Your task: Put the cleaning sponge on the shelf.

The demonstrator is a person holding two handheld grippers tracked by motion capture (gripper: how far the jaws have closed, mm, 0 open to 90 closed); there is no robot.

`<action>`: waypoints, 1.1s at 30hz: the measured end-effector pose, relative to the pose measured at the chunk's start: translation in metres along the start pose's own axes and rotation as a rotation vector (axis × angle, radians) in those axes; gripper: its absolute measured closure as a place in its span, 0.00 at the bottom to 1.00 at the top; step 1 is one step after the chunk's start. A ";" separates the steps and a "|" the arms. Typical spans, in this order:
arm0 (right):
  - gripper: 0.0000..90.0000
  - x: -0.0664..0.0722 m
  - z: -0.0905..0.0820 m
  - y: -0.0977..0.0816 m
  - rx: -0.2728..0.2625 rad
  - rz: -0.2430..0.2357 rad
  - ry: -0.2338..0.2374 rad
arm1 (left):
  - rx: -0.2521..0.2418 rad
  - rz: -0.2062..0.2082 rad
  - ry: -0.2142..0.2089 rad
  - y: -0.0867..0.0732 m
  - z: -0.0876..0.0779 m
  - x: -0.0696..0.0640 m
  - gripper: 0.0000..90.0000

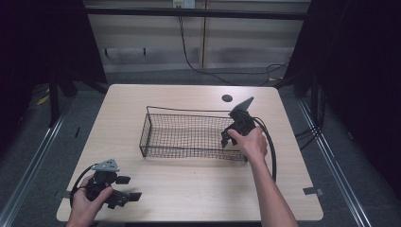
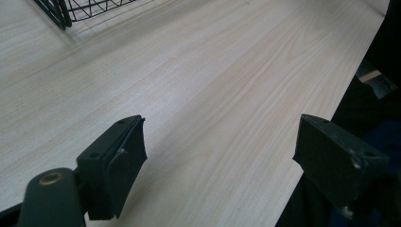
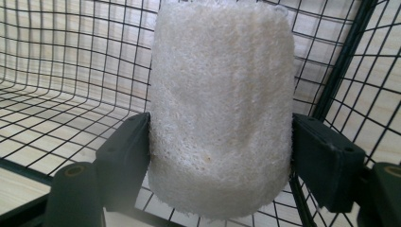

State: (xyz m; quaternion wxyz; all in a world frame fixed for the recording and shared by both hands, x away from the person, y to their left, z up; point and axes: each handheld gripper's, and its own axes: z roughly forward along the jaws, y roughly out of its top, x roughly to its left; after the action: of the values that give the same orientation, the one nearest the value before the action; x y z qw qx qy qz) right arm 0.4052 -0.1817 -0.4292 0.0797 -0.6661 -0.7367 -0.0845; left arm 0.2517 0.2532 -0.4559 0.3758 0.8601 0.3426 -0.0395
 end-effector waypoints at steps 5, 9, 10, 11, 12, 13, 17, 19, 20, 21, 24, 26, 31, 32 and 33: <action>0.28 -0.001 0.006 0.000 0.013 0.019 0.000 | -0.002 -0.003 0.000 0.000 0.000 0.000 0.19; 0.27 -0.003 0.008 -0.001 0.010 0.023 0.002 | -0.001 -0.002 0.000 0.000 0.000 0.000 0.19; 0.27 -0.003 0.008 -0.001 0.010 0.023 0.002 | 0.002 -0.002 0.000 0.000 -0.001 0.000 0.19; 0.27 -0.002 0.008 0.000 0.007 0.028 -0.005 | -0.001 -0.002 0.003 0.000 -0.001 0.000 0.19; 0.27 -0.002 0.008 0.000 0.004 0.027 -0.010 | 0.002 -0.002 0.000 0.000 -0.001 0.000 0.19; 0.27 -0.002 0.008 0.000 0.004 0.027 -0.010 | 0.002 -0.002 0.000 0.000 -0.001 0.000 0.19; 0.27 -0.001 0.009 0.001 0.001 0.022 -0.035 | 0.003 0.000 -0.003 0.000 -0.001 0.000 0.19; 0.27 -0.001 0.009 0.001 0.001 0.025 -0.037 | -0.001 -0.001 0.000 0.000 -0.001 0.000 0.19; 0.27 -0.001 0.009 0.001 0.001 0.023 -0.039 | -0.003 -0.003 -0.002 0.000 -0.001 0.000 0.19; 0.27 0.000 0.009 0.001 0.005 0.033 -0.040 | -0.004 -0.004 -0.002 0.000 -0.001 0.000 0.19; 0.27 -0.001 0.009 0.002 -0.006 0.038 -0.037 | -0.003 -0.003 -0.002 0.000 -0.001 0.000 0.19; 0.27 -0.001 0.009 0.002 -0.002 0.030 -0.040 | -0.002 -0.002 0.000 0.000 -0.001 0.000 0.19; 0.26 -0.001 0.009 0.003 0.003 0.032 -0.033 | -0.001 -0.003 -0.001 0.000 -0.001 0.000 0.19; 0.26 -0.002 0.008 0.003 0.010 0.040 -0.022 | -0.001 -0.003 -0.002 0.000 -0.001 0.000 0.19; 0.26 -0.002 0.008 0.003 0.013 0.038 -0.019 | -0.001 -0.003 -0.002 0.000 -0.001 0.000 0.19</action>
State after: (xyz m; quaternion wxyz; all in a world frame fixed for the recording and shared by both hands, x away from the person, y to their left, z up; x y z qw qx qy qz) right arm 0.4081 -0.1818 -0.4371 0.0785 -0.6804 -0.7250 -0.0719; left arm 0.2517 0.2537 -0.4555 0.3766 0.8594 0.3433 -0.0407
